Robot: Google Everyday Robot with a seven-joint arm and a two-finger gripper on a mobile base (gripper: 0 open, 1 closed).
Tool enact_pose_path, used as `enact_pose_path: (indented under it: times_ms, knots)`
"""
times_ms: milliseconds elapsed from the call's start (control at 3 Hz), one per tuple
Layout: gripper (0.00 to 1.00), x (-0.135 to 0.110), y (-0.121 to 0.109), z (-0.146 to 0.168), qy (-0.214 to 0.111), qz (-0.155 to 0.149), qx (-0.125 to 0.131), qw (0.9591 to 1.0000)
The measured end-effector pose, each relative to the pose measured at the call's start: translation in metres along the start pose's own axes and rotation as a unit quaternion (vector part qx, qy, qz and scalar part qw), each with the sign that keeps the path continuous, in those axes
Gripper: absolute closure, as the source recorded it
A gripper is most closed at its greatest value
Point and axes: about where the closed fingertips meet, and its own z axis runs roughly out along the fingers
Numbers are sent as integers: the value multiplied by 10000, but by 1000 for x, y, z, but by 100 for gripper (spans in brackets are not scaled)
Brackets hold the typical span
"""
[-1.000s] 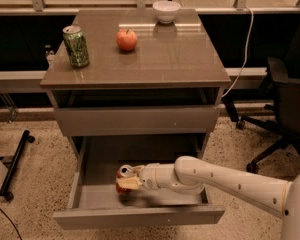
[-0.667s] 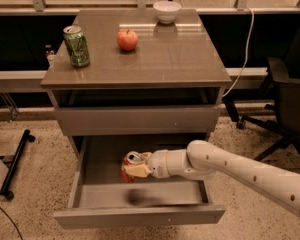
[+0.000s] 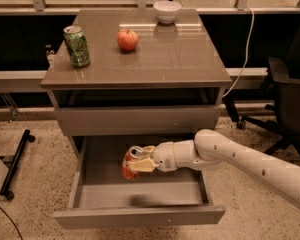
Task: Pick coke can from middle drawer and place on counter
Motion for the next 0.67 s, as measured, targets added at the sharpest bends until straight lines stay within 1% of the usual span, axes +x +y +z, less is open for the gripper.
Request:
enact_pose_path:
  times_ms: [333,667]
  knots:
    - [100,-12,9,-12,-11,-78,-195,9998]
    - [100,-14,9,-12,-6,-99,-260,9996]
